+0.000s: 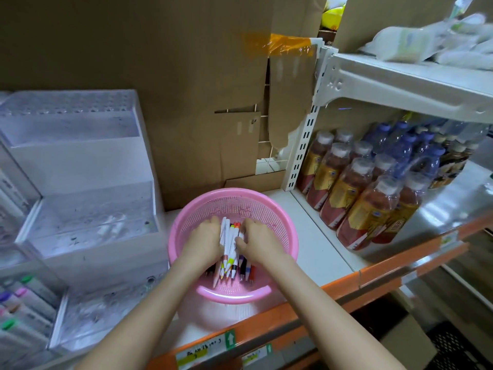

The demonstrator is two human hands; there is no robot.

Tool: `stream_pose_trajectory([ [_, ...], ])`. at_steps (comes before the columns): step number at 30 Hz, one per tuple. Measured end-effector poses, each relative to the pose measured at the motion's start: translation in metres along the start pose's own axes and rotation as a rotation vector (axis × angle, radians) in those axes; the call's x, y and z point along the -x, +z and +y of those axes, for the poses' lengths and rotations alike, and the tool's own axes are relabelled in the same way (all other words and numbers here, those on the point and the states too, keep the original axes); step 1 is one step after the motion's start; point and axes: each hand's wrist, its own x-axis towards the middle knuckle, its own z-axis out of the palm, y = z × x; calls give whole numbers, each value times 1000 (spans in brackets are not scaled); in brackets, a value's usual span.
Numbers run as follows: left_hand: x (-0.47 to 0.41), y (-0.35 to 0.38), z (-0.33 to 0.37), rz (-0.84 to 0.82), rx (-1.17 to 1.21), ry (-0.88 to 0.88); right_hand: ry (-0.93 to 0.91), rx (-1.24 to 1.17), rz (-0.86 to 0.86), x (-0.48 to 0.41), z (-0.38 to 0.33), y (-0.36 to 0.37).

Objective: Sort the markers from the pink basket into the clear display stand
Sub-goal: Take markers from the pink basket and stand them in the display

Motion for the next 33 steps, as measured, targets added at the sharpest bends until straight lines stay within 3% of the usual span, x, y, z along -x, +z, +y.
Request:
stream_pose_trajectory([
  [25,-6,-3,-4,7,349,-192,174,-269,-33,-4,6,-5],
  [33,0,-6,-3,77,436,-68,92,-292,-3,-3,7,-5],
])
